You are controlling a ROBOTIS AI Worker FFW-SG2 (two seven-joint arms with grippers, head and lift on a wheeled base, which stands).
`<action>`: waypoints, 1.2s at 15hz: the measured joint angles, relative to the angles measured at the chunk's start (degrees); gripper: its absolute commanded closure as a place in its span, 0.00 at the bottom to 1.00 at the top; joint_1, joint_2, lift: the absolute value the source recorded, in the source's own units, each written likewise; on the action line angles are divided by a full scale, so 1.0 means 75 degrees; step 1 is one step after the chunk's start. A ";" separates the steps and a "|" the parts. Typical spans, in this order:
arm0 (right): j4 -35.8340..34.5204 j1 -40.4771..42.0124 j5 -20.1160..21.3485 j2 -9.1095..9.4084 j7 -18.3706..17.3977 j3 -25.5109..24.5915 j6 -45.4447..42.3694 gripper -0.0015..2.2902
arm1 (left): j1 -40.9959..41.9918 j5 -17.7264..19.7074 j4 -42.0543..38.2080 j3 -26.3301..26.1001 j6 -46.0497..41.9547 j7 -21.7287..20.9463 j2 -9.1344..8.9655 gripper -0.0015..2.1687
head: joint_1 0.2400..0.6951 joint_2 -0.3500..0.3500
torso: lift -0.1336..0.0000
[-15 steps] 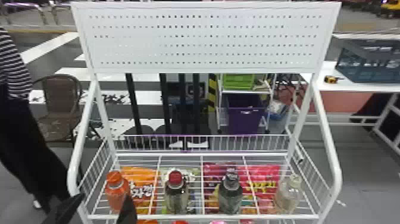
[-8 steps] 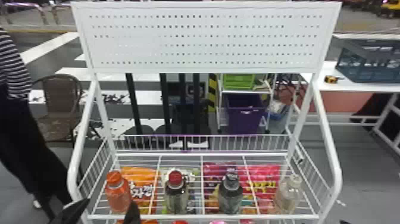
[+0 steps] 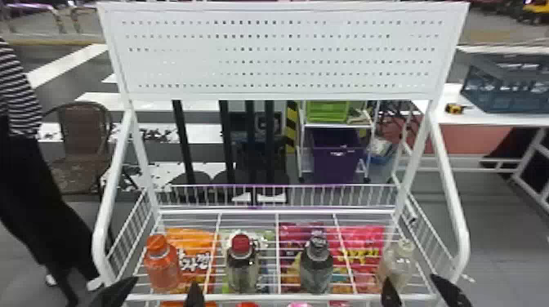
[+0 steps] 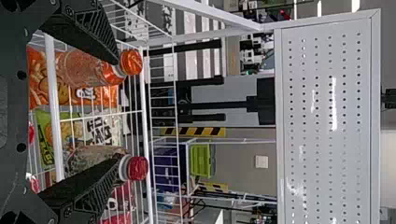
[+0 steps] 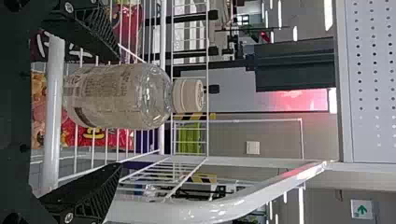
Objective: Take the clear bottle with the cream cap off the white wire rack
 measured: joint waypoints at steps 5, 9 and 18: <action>0.0708 -0.0851 0.0120 0.0001 -0.0001 0.0206 0.0293 0.10 | -0.0127 0.0001 0.0109 0.0000 0.0137 0.0001 -0.0003 0.07 | 0.57 0.50 | 1.00; 0.0702 -0.1029 0.0153 0.0025 -0.0166 0.0361 0.0550 0.80 | -0.0074 0.0003 0.0115 0.0008 0.0121 0.0012 -0.0002 0.07 | 0.57 0.50 | 1.00; -0.2650 0.1047 0.0002 -0.0018 -0.0387 0.0260 0.1375 0.80 | 0.0314 -0.0103 -0.0211 -0.0004 -0.0268 0.0012 0.0048 0.07 | 0.57 0.50 | 1.00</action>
